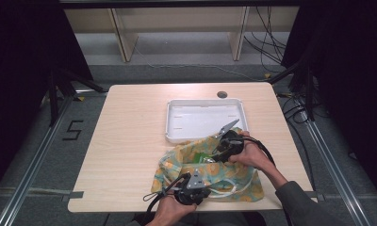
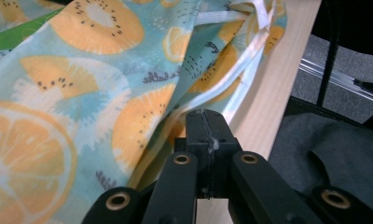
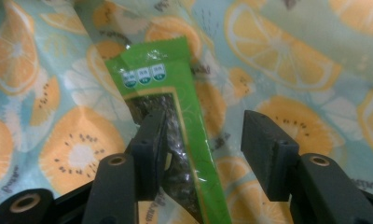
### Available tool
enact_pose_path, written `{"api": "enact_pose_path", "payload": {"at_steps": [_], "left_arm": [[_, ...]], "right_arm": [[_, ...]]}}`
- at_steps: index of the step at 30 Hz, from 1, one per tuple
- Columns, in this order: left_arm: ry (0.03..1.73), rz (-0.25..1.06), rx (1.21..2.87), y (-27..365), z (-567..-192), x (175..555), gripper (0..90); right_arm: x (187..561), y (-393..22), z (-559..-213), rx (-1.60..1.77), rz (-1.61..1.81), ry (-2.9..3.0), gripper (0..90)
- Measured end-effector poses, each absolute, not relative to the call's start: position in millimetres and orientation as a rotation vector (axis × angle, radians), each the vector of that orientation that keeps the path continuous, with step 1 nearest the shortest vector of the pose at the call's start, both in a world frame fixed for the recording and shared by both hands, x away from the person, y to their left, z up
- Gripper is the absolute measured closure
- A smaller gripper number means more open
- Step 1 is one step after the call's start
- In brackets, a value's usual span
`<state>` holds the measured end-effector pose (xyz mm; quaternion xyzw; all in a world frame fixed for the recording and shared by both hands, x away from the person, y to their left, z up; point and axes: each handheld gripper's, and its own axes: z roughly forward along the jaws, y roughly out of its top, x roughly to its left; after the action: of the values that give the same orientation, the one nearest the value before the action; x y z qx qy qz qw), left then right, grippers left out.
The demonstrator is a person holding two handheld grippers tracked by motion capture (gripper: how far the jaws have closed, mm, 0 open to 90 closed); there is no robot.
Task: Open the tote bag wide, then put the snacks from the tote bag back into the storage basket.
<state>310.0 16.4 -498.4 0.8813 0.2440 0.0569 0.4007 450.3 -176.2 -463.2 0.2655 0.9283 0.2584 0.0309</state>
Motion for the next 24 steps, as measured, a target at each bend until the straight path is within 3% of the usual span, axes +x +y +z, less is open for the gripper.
{"api": "enact_pose_path", "payload": {"at_steps": [24], "left_arm": [[0.616,0.176,2.259,5,-510,326,89.7]], "right_arm": [[456,-172,-478,0.899,0.807,2.933,39.6]]}}
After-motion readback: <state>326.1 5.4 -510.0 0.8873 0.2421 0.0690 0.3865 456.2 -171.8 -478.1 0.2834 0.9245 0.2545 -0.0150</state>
